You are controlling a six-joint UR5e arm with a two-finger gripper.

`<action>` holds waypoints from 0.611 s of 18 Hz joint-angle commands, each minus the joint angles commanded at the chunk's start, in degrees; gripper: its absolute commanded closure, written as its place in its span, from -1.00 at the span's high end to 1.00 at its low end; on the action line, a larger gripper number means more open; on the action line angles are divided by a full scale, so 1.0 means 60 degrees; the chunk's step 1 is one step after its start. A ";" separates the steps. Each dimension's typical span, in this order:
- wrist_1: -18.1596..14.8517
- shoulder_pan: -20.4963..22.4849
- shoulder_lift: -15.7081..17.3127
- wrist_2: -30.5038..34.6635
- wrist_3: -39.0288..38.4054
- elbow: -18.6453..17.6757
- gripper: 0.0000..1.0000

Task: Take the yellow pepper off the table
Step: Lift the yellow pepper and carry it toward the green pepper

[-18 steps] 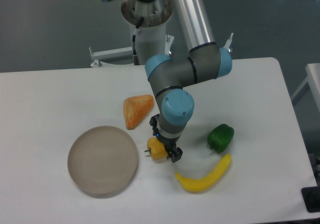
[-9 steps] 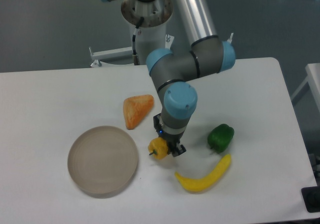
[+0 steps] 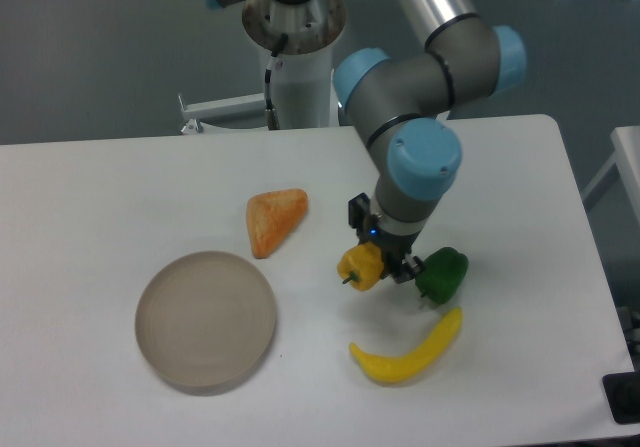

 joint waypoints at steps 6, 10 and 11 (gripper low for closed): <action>-0.0454 0.0308 0.0073 0.0306 0.1610 0.0425 -0.94; -0.0410 0.0308 0.0074 0.0556 0.2110 0.0294 -0.93; -0.0381 0.0265 0.0044 0.0571 0.2256 0.0250 -0.92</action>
